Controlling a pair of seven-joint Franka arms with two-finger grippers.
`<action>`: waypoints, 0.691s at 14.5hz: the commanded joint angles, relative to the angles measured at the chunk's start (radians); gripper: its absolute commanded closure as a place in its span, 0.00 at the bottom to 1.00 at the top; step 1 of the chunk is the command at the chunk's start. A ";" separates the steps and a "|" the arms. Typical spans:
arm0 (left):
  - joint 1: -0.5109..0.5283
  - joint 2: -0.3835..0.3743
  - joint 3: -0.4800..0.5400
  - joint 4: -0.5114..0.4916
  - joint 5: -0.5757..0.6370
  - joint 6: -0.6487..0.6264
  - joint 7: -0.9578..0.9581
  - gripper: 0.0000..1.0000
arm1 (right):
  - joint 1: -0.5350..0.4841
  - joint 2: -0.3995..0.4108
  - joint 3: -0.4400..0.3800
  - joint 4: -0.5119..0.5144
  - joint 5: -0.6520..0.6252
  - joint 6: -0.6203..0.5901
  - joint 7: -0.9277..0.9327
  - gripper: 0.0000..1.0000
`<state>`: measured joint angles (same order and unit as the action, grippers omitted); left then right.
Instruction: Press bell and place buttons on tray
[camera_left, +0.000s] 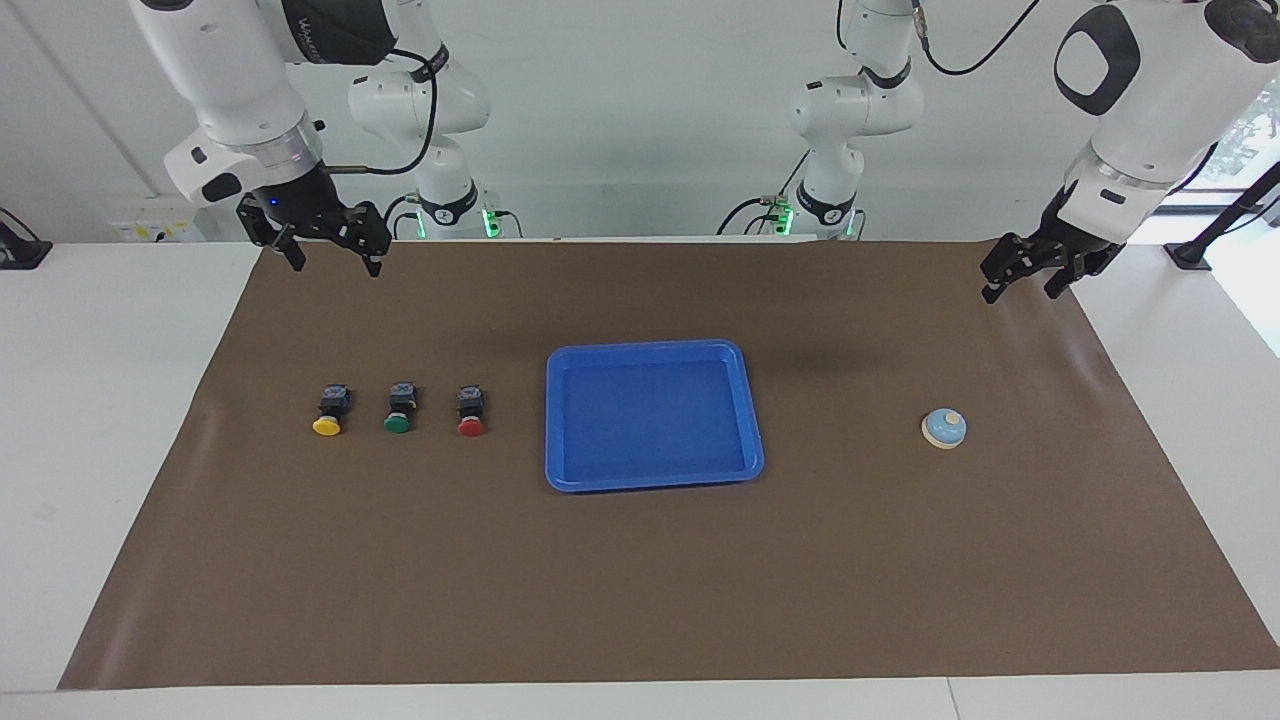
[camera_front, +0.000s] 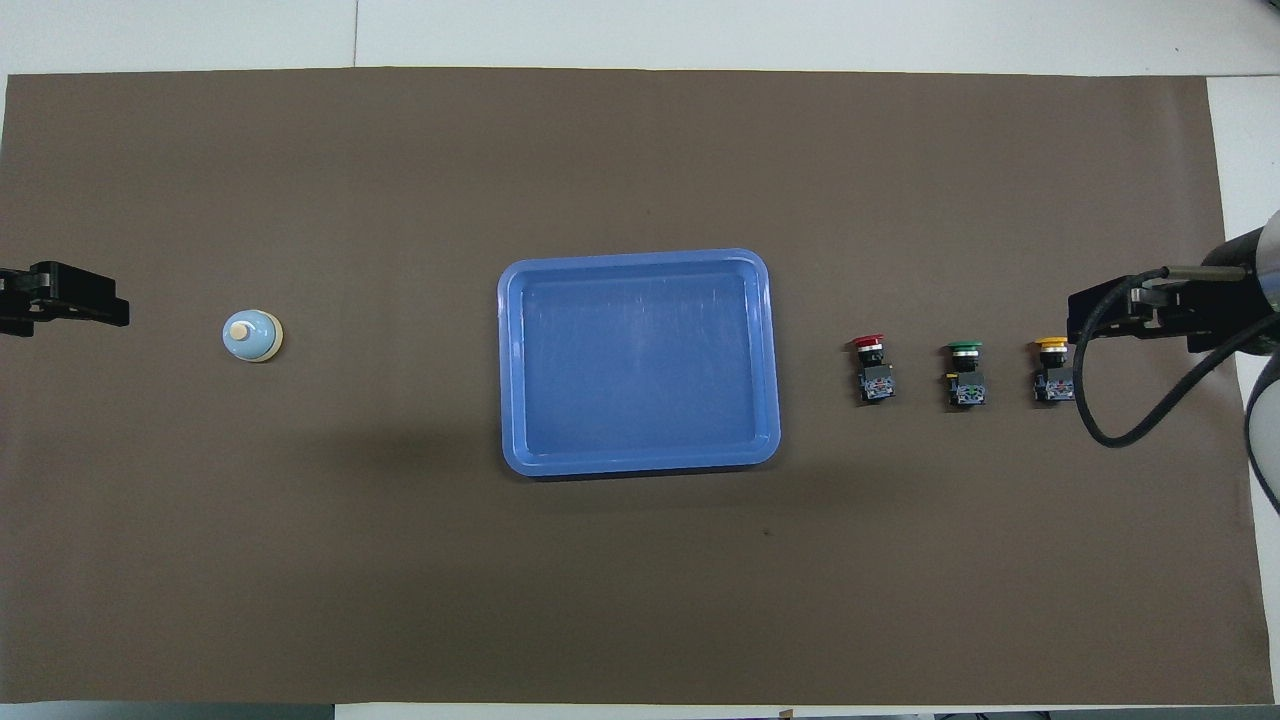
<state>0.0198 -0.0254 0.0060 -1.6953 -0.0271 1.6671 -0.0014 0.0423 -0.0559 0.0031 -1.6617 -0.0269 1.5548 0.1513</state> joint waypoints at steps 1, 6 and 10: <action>0.005 -0.005 0.000 -0.027 -0.005 0.020 -0.015 1.00 | -0.015 -0.005 0.011 -0.006 -0.015 -0.010 -0.015 0.00; 0.005 -0.018 0.000 -0.142 -0.004 0.132 0.026 1.00 | -0.015 -0.005 0.011 -0.006 -0.015 -0.010 -0.015 0.00; 0.019 0.004 0.000 -0.236 -0.004 0.253 0.043 1.00 | -0.015 -0.005 0.011 -0.006 -0.015 -0.010 -0.015 0.00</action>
<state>0.0214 -0.0210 0.0074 -1.8591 -0.0269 1.8323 0.0184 0.0423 -0.0559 0.0031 -1.6617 -0.0269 1.5548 0.1513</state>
